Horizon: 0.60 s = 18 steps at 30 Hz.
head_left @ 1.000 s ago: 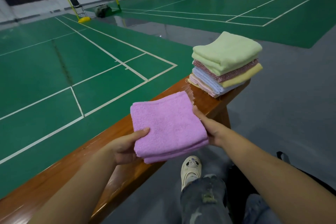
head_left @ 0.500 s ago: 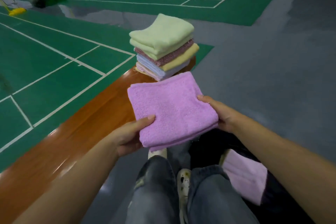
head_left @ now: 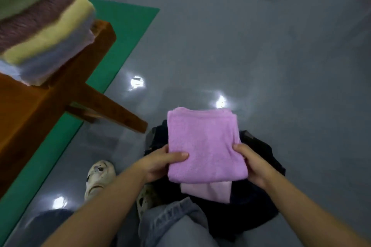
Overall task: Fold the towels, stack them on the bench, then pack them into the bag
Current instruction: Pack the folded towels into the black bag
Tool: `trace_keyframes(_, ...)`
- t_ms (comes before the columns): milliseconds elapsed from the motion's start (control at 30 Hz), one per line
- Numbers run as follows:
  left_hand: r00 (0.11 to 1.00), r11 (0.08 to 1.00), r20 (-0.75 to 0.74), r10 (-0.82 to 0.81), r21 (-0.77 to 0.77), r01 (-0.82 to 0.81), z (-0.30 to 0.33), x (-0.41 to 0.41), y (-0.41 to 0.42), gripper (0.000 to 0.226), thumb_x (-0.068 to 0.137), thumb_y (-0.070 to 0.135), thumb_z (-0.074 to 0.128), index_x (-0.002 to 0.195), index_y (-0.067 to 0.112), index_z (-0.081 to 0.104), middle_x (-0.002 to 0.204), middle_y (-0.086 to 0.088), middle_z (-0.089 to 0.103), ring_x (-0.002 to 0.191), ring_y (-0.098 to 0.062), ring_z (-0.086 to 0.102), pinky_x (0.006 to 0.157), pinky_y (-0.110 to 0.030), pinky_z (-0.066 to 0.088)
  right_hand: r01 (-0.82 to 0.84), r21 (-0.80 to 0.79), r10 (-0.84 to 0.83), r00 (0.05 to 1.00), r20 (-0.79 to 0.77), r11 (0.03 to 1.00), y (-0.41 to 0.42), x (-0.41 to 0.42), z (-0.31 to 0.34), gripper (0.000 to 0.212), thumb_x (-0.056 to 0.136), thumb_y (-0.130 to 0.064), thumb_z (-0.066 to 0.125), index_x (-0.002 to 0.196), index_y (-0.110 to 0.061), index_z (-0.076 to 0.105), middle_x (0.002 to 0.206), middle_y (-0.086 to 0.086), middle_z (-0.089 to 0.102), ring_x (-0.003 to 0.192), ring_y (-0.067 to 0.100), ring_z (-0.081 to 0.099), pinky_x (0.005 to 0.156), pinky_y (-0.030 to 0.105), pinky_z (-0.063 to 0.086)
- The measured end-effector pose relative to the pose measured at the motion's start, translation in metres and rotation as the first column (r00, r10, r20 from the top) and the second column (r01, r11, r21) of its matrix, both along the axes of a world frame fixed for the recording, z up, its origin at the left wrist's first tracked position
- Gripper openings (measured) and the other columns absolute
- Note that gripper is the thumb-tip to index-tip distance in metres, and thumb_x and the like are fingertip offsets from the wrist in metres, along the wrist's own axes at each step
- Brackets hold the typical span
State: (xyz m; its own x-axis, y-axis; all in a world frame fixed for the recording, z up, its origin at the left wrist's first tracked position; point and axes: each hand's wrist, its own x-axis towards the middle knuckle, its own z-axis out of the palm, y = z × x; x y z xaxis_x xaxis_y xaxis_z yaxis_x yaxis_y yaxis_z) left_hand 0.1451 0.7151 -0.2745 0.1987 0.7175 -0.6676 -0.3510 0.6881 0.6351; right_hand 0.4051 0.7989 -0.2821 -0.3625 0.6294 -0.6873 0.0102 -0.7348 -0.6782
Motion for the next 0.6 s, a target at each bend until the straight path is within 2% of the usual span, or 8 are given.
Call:
trace_keyframes(33,0.999,0.999,0.008,-0.035,-0.021,0.036,-0.021,0.003,0.007,0.106,0.046,0.027,0.096,0.137,0.011,0.043,0.125,-0.009,0.065,0.114,-0.024,0.062,0.086,-0.035,0.053,0.043,-0.041,-0.043,0.999,0.014,0.998,-0.001,0.009,-0.021,0.094,0.037,-0.042,0.090,0.117,-0.004,0.058,0.105,0.012,0.069,0.091,0.021,0.067,0.075,0.032,0.053)
trace_keyframes(67,0.998,0.998,0.014,-0.058,-0.037,0.058,-0.039,0.006,0.010,0.103,0.051,0.024,0.093,0.138,0.013,0.041,0.126,-0.007,0.064,0.115,-0.024,0.061,0.090,-0.037,0.052,0.073,-0.079,-0.072,0.997,0.018,0.994,-0.005,0.015,-0.034,0.100,0.033,-0.041,0.090,0.119,-0.005,0.056,0.105,0.011,0.069,0.091,0.022,0.066,0.074,0.033,0.052)
trace_keyframes(100,0.997,0.996,0.014,-0.077,-0.047,0.077,-0.056,0.008,0.013,0.098,0.055,0.021,0.090,0.139,0.014,0.040,0.127,-0.006,0.063,0.116,-0.024,0.060,0.092,-0.038,0.051,0.096,-0.112,-0.093,0.995,0.030,0.989,-0.009,0.020,-0.048,0.098,0.034,-0.037,0.089,0.120,-0.005,0.056,0.101,0.010,0.070,0.088,0.021,0.067,0.073,0.033,0.052)
trace_keyframes(200,0.985,0.982,0.029,-0.171,-0.080,0.173,-0.103,0.015,0.022,0.090,0.061,0.018,0.086,0.138,0.016,0.040,0.127,-0.005,0.063,0.117,-0.023,0.060,0.094,-0.037,0.051,0.184,-0.218,-0.175,0.983,0.060,0.958,-0.022,0.031,-0.087,0.072,0.046,-0.023,0.077,0.114,-0.007,0.059,0.089,0.008,0.072,0.076,0.020,0.069,0.063,0.029,0.054)
trace_keyframes(333,0.971,0.964,0.029,-0.237,-0.115,0.238,-0.140,0.018,0.026,0.078,0.066,0.009,0.080,0.134,0.019,0.043,0.129,-0.007,0.061,0.116,-0.022,0.061,0.095,-0.037,0.051,0.202,-0.316,-0.177,0.978,0.107,0.927,-0.039,0.032,-0.122,0.071,0.051,-0.015,0.073,0.120,-0.010,0.058,0.104,0.011,0.069,0.089,0.026,0.065,0.071,0.034,0.052)
trace_keyframes(467,0.976,0.963,0.016,-0.218,-0.160,0.218,-0.165,0.017,0.022,0.088,0.058,0.010,0.085,0.135,0.021,0.043,0.128,-0.005,0.061,0.115,-0.021,0.061,0.096,-0.038,0.051,0.265,-0.348,-0.247,0.964,0.096,0.899,-0.044,0.030,-0.145,0.054,0.050,-0.011,0.064,0.103,-0.012,0.061,0.084,0.007,0.069,0.077,0.024,0.064,0.068,0.033,0.050)
trace_keyframes(600,0.986,0.970,0.058,-0.154,-0.181,0.162,-0.173,0.018,0.017,0.105,0.043,0.019,0.094,0.136,0.017,0.044,0.127,-0.008,0.063,0.115,-0.025,0.061,0.096,-0.041,0.050,0.285,-0.324,-0.290,0.956,0.031,0.902,-0.040,0.031,-0.148,0.043,0.054,-0.007,0.060,0.097,-0.008,0.063,0.079,0.007,0.070,0.069,0.020,0.068,0.067,0.032,0.050)
